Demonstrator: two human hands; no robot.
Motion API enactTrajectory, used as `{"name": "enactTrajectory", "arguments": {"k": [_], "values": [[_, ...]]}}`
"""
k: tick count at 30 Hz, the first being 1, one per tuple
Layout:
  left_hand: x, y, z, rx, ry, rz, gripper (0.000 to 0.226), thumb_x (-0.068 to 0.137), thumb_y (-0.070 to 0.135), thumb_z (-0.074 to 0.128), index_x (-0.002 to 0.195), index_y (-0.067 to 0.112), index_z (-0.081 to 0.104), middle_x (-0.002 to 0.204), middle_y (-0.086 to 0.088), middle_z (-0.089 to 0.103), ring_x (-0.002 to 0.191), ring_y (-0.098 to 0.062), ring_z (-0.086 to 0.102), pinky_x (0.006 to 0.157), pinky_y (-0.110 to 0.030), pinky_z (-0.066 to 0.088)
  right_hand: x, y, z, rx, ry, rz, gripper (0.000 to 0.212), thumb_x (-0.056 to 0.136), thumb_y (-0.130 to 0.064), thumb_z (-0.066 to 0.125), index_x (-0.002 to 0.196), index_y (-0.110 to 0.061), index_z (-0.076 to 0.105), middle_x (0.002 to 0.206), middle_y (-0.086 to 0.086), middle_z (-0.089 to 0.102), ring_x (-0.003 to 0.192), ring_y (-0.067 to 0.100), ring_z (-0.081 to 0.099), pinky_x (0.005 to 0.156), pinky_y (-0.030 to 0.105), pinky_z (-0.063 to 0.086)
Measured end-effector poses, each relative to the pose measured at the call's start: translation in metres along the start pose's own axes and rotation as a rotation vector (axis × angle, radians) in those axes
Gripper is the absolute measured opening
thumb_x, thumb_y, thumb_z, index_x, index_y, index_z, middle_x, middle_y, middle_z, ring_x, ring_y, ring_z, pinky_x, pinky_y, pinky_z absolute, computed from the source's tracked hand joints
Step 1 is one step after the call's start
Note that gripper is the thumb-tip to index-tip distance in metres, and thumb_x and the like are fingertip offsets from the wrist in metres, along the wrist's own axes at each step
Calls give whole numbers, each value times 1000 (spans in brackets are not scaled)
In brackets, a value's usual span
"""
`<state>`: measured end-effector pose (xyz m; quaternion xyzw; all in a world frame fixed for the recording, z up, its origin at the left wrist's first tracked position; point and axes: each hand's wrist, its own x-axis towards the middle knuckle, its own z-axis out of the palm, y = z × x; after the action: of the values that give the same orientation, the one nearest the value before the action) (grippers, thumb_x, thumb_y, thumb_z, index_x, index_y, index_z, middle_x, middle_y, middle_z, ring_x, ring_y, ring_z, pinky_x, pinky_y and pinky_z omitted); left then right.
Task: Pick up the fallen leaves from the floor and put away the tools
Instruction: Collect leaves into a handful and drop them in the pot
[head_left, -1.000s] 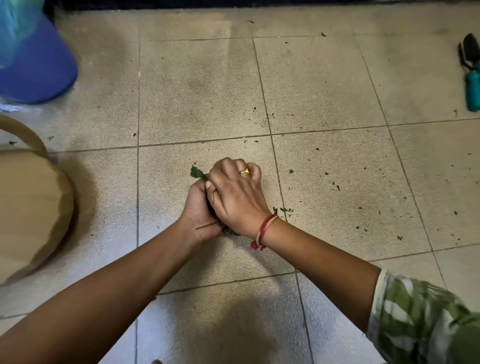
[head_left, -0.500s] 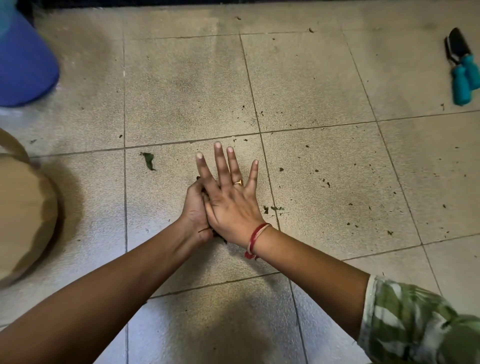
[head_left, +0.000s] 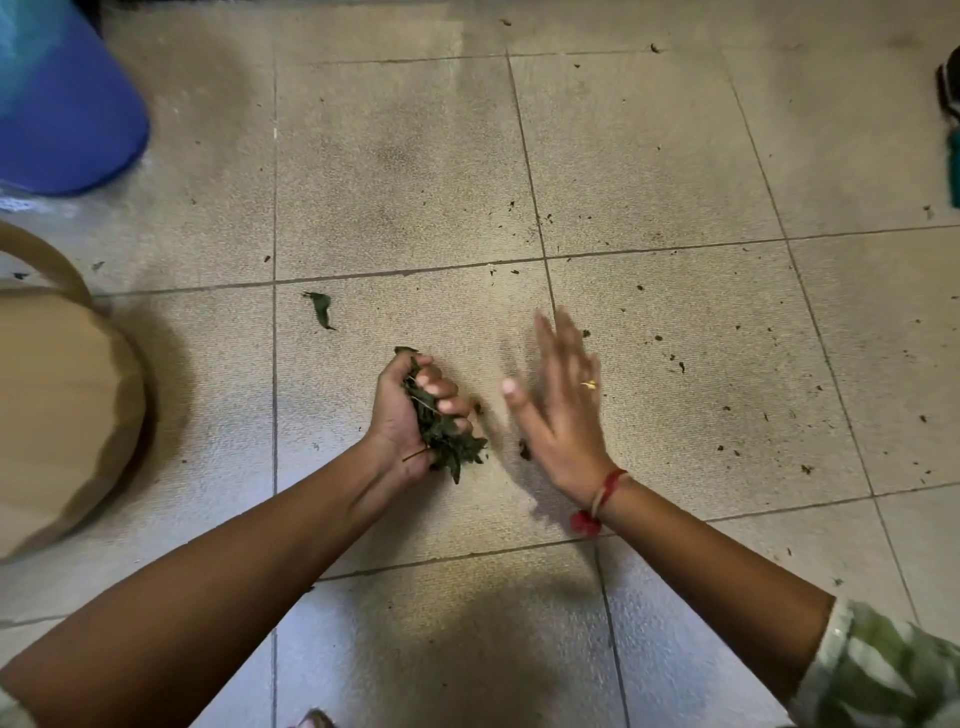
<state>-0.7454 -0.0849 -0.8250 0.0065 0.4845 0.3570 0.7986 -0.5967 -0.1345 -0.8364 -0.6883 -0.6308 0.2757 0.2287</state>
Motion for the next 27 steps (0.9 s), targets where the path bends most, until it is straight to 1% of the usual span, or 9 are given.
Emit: {"name": "enactTrajectory", "arguments": {"k": [4,10,12,14,17,20,22,24,27], "values": [[4,26,-22,-57,37,49,36,70,30,44,36,21,38,38,12,35,36,-7,34,45,-14,26,-22,42,-2,-313,-9,260,85,84,-75,-2,151,-23,-8,158,3,-16,145,16,-17,117,45,-9],[1,43,-38,-116,0,81,31,66,30,47,36,22,39,39,12,36,37,-6,35,44,-14,27,-34,-1,31,-309,-307,-69,68,98,-53,11,150,-16,-12,156,6,-21,144,19,-21,116,34,-17],[-2,45,-41,-112,-3,89,31,66,30,47,37,22,39,39,12,36,38,-6,36,44,-14,26,-41,-4,39,-385,-374,-266,61,101,-37,25,152,-11,4,159,10,0,147,25,-2,118,37,-6],[-3,47,-46,-124,-11,90,31,67,30,47,37,22,39,39,12,37,38,-6,36,44,-15,26,-43,1,35,-487,-400,-420,61,91,-23,44,147,-7,27,153,13,29,142,27,26,118,39,15],[-3,48,-54,-148,-9,76,32,67,30,47,37,22,39,39,12,37,38,-6,36,44,-14,27,-43,14,14,-549,-442,-574,54,91,-21,40,141,-3,40,145,14,43,134,28,41,111,38,32],[-2,46,-56,-166,-2,50,31,67,30,47,37,22,39,40,12,37,38,-6,36,42,-14,27,-45,26,-12,-614,-458,-710,48,92,-18,31,131,-2,54,135,14,54,123,28,54,98,33,47],[-1,43,-55,-161,-7,36,31,66,29,46,37,22,39,39,11,37,38,-6,36,43,-14,26,-46,31,-24,-625,-463,-754,43,91,-17,35,121,-3,62,125,12,62,110,26,62,78,29,57],[-1,40,-51,-141,-8,31,30,66,29,46,37,22,39,39,11,36,37,-7,36,42,-14,26,-43,34,-30,-609,-458,-783,32,90,-16,46,108,-4,70,111,9,67,93,21,66,58,25,56],[0,38,-46,-125,6,29,30,66,28,46,37,23,39,40,11,37,37,-7,36,42,-13,26,-32,27,-31,-595,-454,-758,26,82,-11,47,86,-10,73,86,4,66,68,16,61,45,23,48]]}}
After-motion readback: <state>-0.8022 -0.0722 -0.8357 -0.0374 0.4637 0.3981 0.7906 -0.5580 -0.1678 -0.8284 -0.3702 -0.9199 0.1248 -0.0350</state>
